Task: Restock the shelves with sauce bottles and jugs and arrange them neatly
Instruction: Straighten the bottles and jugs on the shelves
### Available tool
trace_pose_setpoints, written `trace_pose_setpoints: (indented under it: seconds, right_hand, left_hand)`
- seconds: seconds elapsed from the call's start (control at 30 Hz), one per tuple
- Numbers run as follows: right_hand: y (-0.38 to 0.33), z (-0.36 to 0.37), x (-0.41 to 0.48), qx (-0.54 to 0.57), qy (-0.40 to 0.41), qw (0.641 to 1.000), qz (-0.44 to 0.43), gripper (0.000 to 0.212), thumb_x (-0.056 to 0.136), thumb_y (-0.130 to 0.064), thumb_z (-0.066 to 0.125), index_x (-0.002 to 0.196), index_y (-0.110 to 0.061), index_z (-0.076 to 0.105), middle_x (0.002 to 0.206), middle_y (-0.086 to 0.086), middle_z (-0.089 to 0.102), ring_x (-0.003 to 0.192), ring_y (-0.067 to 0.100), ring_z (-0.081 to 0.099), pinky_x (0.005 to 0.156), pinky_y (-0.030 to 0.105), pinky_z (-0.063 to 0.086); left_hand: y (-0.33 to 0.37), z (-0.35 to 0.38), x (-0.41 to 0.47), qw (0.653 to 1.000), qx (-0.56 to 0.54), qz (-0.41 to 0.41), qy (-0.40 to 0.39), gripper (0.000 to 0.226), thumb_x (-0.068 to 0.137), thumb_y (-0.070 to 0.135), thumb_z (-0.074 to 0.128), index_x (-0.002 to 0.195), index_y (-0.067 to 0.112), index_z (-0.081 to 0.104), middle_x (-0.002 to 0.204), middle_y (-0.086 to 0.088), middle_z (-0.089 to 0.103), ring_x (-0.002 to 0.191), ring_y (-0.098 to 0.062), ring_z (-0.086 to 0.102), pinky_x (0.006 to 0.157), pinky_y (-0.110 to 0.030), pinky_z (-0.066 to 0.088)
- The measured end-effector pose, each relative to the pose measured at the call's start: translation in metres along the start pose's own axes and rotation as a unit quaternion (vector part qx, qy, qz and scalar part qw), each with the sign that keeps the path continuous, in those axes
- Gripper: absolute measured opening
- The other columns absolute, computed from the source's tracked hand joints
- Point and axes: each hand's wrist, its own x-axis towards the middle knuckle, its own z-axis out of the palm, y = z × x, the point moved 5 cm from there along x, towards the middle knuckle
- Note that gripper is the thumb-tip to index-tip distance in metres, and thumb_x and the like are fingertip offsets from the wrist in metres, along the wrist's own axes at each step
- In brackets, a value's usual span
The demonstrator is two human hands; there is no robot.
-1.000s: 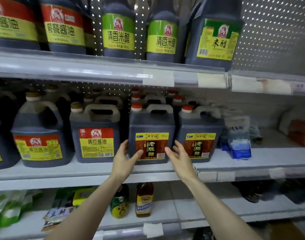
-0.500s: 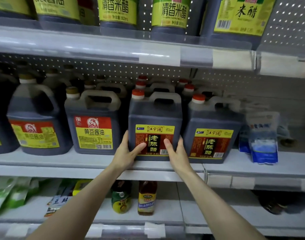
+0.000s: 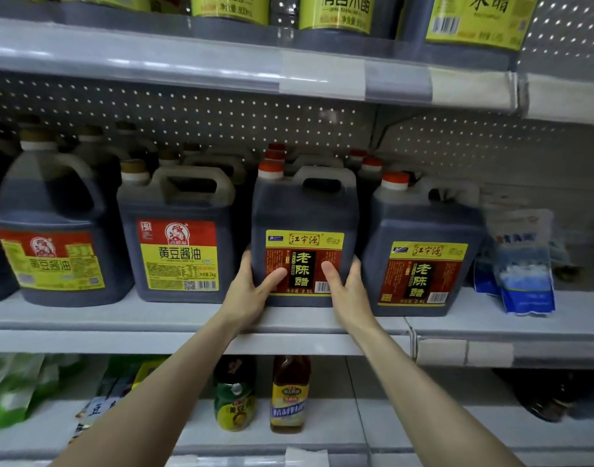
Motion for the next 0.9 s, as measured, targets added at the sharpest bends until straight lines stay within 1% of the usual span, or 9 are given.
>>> trace_pose_setpoints:
  seconds: [0.07,0.2,0.33,0.43,0.53,0.6,0.73,0.8,0.9]
  right_hand:
    - [0.0010,0.0007,0.0021,-0.003,0.003,1.000,0.001,0.069,0.095,-0.048,0.048,0.151,-0.020,0.020,0.145,0.000,0.046,0.134,0.019,0.044,0.108,0.033,0.037]
    - [-0.0013,0.0008,0.0020,0.003,0.002,1.000,0.001,0.068,0.097,-0.044,0.047,0.153,-0.020,0.015,0.148,0.001,0.042,0.136,0.019,0.040,0.098,0.022,0.032]
    - [-0.0011,0.0011,0.0020,0.007,0.004,1.000,-0.001,0.068,0.097,-0.043,0.046,0.153,-0.020,0.014,0.148,0.001,0.042,0.135,0.019,0.040,0.097,0.021,0.033]
    - [0.0019,0.0020,0.0017,0.011,0.006,1.000,-0.002,0.068,0.096,-0.044,0.047,0.152,-0.021,0.016,0.147,0.001,0.043,0.134,0.019,0.042,0.099,0.023,0.035]
    - [0.0045,0.0033,0.0017,0.005,0.004,1.000,-0.002,0.070,0.095,-0.048,0.047,0.153,-0.022,0.017,0.149,0.001,0.042,0.136,0.020,0.041,0.107,0.031,0.036]
    - [0.0044,0.0033,0.0015,-0.004,0.004,1.000,0.000,0.071,0.094,-0.051,0.045,0.153,-0.023,0.016,0.150,0.001,0.041,0.137,0.021,0.040,0.109,0.035,0.035]
    - [0.0019,0.0020,0.0006,-0.016,0.011,1.000,-0.008,0.069,0.095,-0.050,0.045,0.152,-0.022,0.018,0.148,0.000,0.044,0.135,0.021,0.042,0.105,0.030,0.036]
    - [0.0029,0.0020,-0.0007,-0.018,0.014,1.000,-0.006,0.068,0.095,-0.050,0.045,0.152,-0.022,0.018,0.147,0.000,0.044,0.135,0.021,0.042,0.105,0.030,0.035]
    - [0.0045,0.0026,-0.0015,-0.021,0.015,1.000,-0.002,0.069,0.095,-0.051,0.044,0.152,-0.023,0.017,0.149,0.000,0.042,0.136,0.022,0.041,0.108,0.034,0.035]
  left_hand:
    - [-0.0024,0.0003,0.0023,1.000,0.008,-0.004,0.003,0.056,0.089,0.036,0.062,0.138,0.024,0.036,0.123,0.007,0.059,0.114,-0.012,0.056,0.103,-0.033,0.044]
    - [-0.0046,0.0017,0.0051,1.000,0.003,-0.007,0.003,0.052,0.089,0.036,0.061,0.134,0.025,0.038,0.124,0.005,0.060,0.115,-0.014,0.057,0.103,-0.035,0.045]
    - [-0.0054,0.0037,0.0049,1.000,-0.005,-0.004,0.004,0.045,0.090,0.035,0.060,0.127,0.032,0.037,0.121,0.008,0.058,0.112,-0.011,0.056,0.097,-0.028,0.044]
    - [-0.0051,0.0037,0.0032,1.000,-0.005,-0.002,0.003,0.044,0.090,0.035,0.060,0.127,0.033,0.036,0.120,0.009,0.058,0.110,-0.009,0.056,0.096,-0.026,0.044]
    - [-0.0042,0.0030,0.0031,1.000,-0.006,0.001,0.002,0.045,0.090,0.035,0.060,0.128,0.032,0.036,0.118,0.012,0.058,0.107,-0.006,0.056,0.095,-0.025,0.044]
    - [-0.0033,0.0035,0.0028,1.000,-0.008,0.000,0.000,0.049,0.090,0.035,0.060,0.132,0.030,0.035,0.115,0.014,0.057,0.107,-0.005,0.056,0.093,-0.023,0.042]
    - [-0.0011,0.0035,0.0023,1.000,-0.013,-0.002,0.001,0.050,0.091,0.035,0.058,0.134,0.028,0.034,0.110,0.019,0.056,0.102,0.000,0.054,0.091,-0.021,0.041]
    - [-0.0013,0.0033,0.0016,1.000,-0.015,-0.003,0.001,0.050,0.091,0.035,0.057,0.135,0.027,0.035,0.110,0.018,0.056,0.101,0.000,0.054,0.090,-0.021,0.041]
    - [-0.0009,0.0038,0.0013,1.000,-0.015,-0.005,-0.001,0.051,0.092,0.034,0.057,0.137,0.024,0.034,0.116,0.012,0.057,0.106,-0.005,0.055,0.090,-0.021,0.041]
